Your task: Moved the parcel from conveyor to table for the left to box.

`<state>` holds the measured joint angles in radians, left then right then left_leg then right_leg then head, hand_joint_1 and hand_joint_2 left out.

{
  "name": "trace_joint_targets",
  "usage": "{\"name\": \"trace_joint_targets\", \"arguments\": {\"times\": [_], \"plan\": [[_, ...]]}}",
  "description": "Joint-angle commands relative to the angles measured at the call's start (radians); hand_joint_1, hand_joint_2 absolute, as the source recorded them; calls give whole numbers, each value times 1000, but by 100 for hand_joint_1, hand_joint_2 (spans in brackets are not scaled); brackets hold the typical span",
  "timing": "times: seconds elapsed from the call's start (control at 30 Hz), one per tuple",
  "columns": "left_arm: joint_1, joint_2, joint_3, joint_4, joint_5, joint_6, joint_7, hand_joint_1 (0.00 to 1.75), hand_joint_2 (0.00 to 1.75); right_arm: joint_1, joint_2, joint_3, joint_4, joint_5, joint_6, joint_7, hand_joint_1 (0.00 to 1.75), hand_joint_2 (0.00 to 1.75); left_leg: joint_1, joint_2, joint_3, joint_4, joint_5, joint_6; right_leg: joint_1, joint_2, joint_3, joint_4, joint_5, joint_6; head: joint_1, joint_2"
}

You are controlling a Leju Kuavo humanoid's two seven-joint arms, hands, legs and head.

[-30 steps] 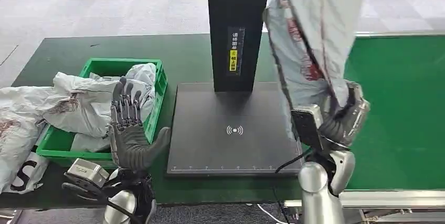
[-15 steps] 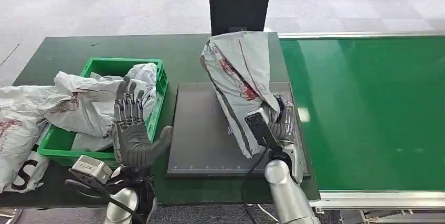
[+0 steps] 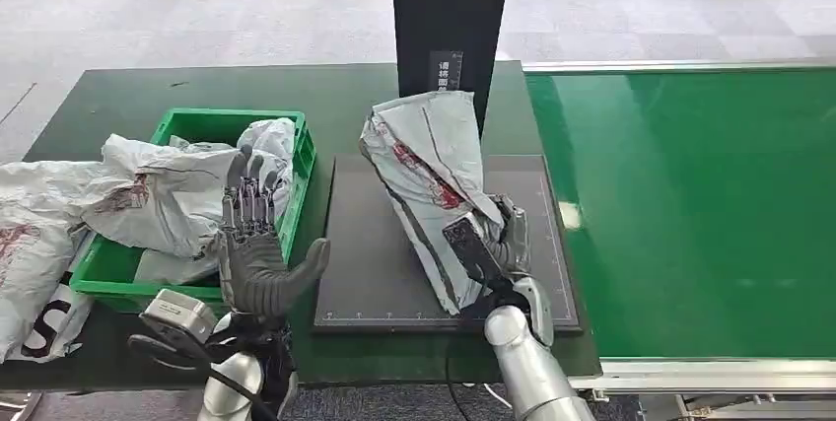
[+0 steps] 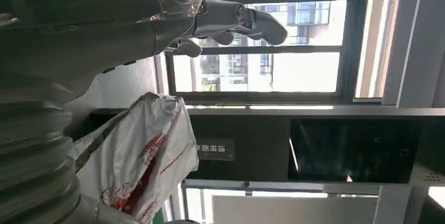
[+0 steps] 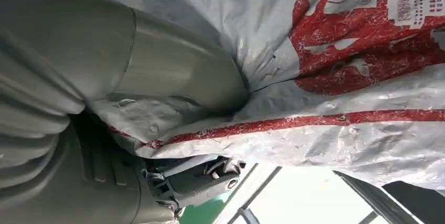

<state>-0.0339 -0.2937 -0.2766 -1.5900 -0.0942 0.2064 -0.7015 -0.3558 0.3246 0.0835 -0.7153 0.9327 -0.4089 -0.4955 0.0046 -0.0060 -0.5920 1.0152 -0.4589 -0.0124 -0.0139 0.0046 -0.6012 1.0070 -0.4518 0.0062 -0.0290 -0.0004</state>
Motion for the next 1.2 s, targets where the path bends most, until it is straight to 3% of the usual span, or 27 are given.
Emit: {"name": "trace_joint_targets", "arguments": {"times": [0.03,0.2,0.23,0.27,0.83,1.2], "plan": [[-41,5,0,53,2,-2,3,0,175,-57,-9,-20,89,-1,6,1,175,175,0,0,2,-2,0,0,1,-1,3,-2,0,-1,0,0],[-36,-1,-2,74,-6,11,3,0,175,-87,-19,-27,205,29,24,81,175,175,0,0,3,-2,0,0,1,-1,3,-2,0,0,0,0],[-35,-2,-2,76,-7,15,3,0,175,-90,-19,-28,220,36,14,93,0,175,0,0,4,-3,1,0,1,-1,5,-3,0,0,0,0],[-34,-3,-2,76,-9,18,3,0,175,-91,-18,-30,227,37,6,95,0,0,1,0,5,-3,1,0,1,-1,6,-5,1,0,0,0],[-68,-9,-6,154,-31,46,3,0,175,-116,-23,-6,277,134,-2,211,0,0,0,-2,3,-2,1,0,1,-3,4,-3,0,0,0,0],[-68,-11,-4,162,-39,55,3,0,175,-113,-20,-3,265,150,-35,215,0,0,0,-1,3,-1,0,0,1,-2,3,-2,0,0,0,0]]}}
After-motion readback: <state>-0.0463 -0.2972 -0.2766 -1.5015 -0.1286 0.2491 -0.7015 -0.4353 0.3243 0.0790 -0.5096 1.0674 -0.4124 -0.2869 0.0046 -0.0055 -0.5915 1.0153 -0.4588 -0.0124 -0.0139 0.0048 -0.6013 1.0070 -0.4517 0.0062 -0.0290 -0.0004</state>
